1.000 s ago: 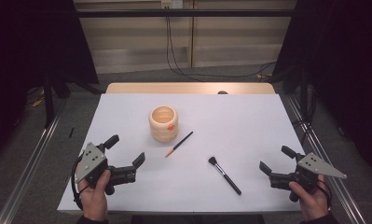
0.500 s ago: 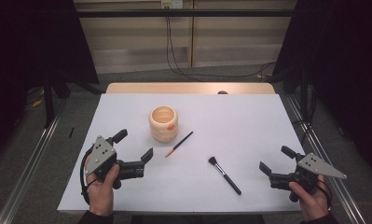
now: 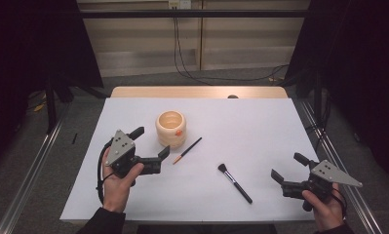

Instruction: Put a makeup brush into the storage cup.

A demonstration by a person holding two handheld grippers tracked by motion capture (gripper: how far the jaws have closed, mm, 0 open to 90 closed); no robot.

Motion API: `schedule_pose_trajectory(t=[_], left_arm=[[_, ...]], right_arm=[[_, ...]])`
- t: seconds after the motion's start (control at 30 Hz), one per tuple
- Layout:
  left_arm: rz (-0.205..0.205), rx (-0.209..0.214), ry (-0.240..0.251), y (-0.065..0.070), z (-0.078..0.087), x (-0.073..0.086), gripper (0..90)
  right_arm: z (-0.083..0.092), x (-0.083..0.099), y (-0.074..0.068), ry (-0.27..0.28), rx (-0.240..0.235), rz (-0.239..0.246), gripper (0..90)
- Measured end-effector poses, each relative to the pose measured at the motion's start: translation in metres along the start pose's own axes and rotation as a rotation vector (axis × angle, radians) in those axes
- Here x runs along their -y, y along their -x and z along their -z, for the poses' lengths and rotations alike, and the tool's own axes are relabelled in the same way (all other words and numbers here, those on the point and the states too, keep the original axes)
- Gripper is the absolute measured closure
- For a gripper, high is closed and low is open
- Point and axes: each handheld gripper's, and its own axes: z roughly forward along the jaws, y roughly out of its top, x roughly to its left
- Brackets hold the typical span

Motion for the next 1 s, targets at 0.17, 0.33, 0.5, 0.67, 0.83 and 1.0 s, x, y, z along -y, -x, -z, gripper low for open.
schedule_pose_trajectory(t=[0.17,0.33,0.5,0.67,0.83,1.0], left_arm=[[-0.013,0.012,0.001,-0.001,-0.009,-0.006,0.8],[-0.019,0.005,-0.006,-0.005,-0.024,-0.016,0.9],[-0.030,0.019,-0.016,-0.006,-0.039,-0.019,1.3],[-0.042,0.029,-0.033,-0.007,-0.051,-0.015,1.8],[-0.058,0.011,-0.064,-0.011,-0.064,-0.016,2.8],[-0.050,0.036,-0.087,-0.013,-0.071,-0.020,3.7]], right_arm=[[0.000,0.000,0.001,0.000,-0.003,0.005,0.4],[0.000,0.000,0.000,0.001,-0.001,0.001,0.5],[0.000,0.000,0.000,0.000,-0.001,-0.001,0.5],[0.000,0.000,0.000,0.000,0.000,0.001,0.6],[0.000,0.000,0.000,-0.005,-0.006,0.000,0.6],[0.000,0.000,0.000,-0.004,-0.004,-0.002,0.6]])
